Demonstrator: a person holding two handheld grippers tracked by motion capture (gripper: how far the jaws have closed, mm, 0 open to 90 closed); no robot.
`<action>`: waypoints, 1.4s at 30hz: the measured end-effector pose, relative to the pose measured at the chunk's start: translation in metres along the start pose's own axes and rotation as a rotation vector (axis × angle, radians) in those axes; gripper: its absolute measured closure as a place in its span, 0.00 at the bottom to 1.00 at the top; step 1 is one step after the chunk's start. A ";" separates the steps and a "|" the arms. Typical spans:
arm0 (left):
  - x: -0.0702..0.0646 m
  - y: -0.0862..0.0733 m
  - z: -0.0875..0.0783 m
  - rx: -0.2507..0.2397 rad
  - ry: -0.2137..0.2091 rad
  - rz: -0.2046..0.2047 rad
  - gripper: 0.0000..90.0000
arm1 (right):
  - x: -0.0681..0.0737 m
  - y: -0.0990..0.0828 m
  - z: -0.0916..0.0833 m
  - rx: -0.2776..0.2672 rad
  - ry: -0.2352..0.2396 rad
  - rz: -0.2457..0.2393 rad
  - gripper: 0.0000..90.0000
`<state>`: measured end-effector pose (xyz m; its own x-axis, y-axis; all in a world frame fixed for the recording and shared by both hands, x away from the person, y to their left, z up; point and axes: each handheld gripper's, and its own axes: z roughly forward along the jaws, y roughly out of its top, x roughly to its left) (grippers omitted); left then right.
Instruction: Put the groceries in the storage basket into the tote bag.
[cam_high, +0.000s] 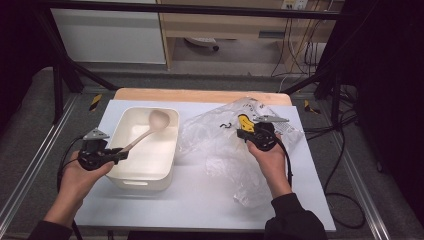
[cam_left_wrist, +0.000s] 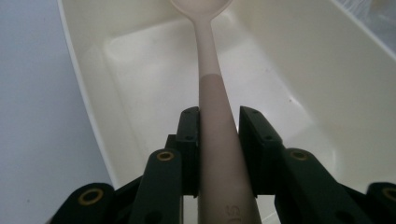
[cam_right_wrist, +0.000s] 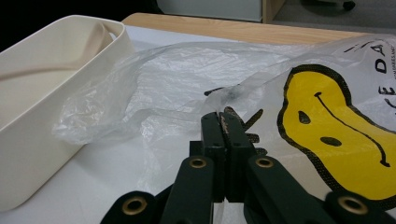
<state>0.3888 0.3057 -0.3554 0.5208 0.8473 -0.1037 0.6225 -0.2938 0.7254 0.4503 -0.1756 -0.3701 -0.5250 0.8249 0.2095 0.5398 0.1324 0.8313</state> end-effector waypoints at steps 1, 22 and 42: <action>-0.001 0.003 -0.004 -0.009 -0.009 0.013 0.78 | 0.001 0.000 0.000 0.002 0.006 0.002 1.00; -0.019 0.023 -0.040 -0.058 -0.133 0.119 0.78 | 0.033 0.032 -0.005 0.107 0.016 -0.091 1.00; -0.049 0.021 -0.043 -0.002 -0.242 0.210 0.78 | 0.032 0.040 -0.001 0.135 0.076 -0.089 1.00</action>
<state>0.3510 0.2767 -0.3058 0.7616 0.6386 -0.1101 0.4856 -0.4500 0.7495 0.4542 -0.1442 -0.3300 -0.6203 0.7632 0.1808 0.5699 0.2802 0.7725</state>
